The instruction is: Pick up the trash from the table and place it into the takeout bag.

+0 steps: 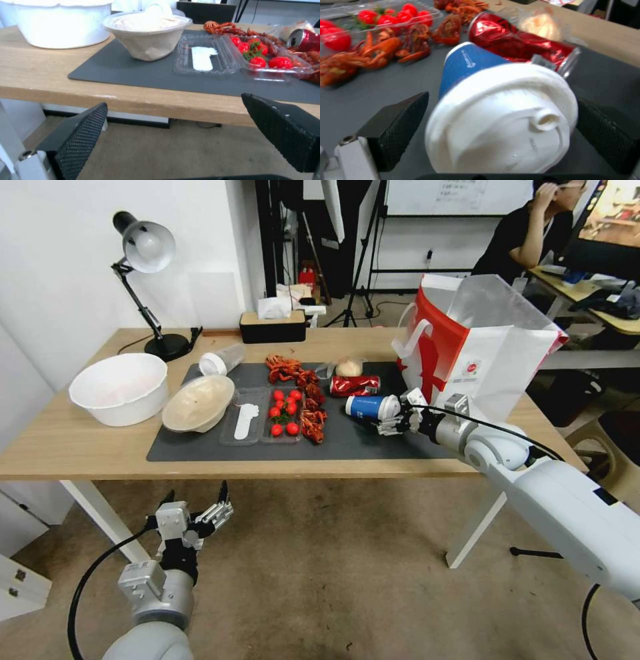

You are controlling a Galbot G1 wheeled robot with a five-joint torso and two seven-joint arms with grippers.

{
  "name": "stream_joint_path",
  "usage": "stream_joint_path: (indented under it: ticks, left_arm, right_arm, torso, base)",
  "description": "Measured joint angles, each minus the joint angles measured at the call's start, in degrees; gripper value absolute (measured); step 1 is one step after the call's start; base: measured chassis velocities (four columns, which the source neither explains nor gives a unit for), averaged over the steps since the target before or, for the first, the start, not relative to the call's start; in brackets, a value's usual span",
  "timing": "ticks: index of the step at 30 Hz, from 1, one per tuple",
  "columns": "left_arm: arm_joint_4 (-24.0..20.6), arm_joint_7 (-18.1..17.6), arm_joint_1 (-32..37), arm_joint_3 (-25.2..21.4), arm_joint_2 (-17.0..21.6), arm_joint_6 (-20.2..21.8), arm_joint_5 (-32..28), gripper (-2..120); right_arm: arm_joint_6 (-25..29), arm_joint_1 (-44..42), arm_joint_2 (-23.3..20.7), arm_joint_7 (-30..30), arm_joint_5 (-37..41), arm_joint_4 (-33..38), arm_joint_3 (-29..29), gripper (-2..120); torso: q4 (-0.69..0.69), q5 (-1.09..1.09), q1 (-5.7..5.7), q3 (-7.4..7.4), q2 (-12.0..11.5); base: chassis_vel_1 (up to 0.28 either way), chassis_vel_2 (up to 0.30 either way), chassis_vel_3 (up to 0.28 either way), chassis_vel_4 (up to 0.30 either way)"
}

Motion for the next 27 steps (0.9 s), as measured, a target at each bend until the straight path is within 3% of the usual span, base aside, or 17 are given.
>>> stream_joint_path:
  ticks: [6, 13, 17, 23, 27]
  left_arm:
    - [0.0, -0.39, 0.11, 0.18, -0.32, 0.11, 0.5, 100]
    - [-0.02, -0.6, 0.18, 0.14, -0.19, -0.26, 0.51, 100]
    - [-0.08, -0.69, 0.22, 0.12, -0.1, -0.4, 0.51, 100]
    - [-0.55, -0.86, 0.23, 0.1, 0.02, -0.58, 0.56, 100]
    - [-1.09, -1.02, 0.31, 0.09, 0.07, -0.59, 0.6, 100]
  right_arm:
    - [0.6, -0.96, 0.84, -1.46, 0.04, -0.61, 0.28, 81]
    - [1.15, -1.13, 0.93, -1.41, 0.25, -1.07, 0.48, 68]
    - [1.46, -1.57, 0.93, -1.23, 0.55, -0.77, 1.11, 68]
    - [3.05, -2.97, -0.32, -0.05, 2.24, 4.24, 5.26, 68]
    - [3.78, -2.22, -3.55, 3.27, 6.73, 13.2, 11.33, 68]
  torso:
    - [0.0, -0.01, 0.0, 0.0, 0.0]
    - [0.0, 0.0, 0.0, 0.0, 0.0]
    - [0.01, 0.01, 0.0, 0.0, 0.0]
    - [0.01, 0.01, 0.0, 0.01, -0.01]
    - [-0.02, 0.0, 0.0, 0.0, -0.01]
  base:
    - [0.0, 0.0, 0.0, 0.0]
    - [0.0, 0.0, 0.0, 0.0]
    - [0.0, 0.0, 0.0, 0.0]
    - [0.0, 0.0, 0.0, 0.0]
    - [0.0, 0.0, 0.0, 0.0]
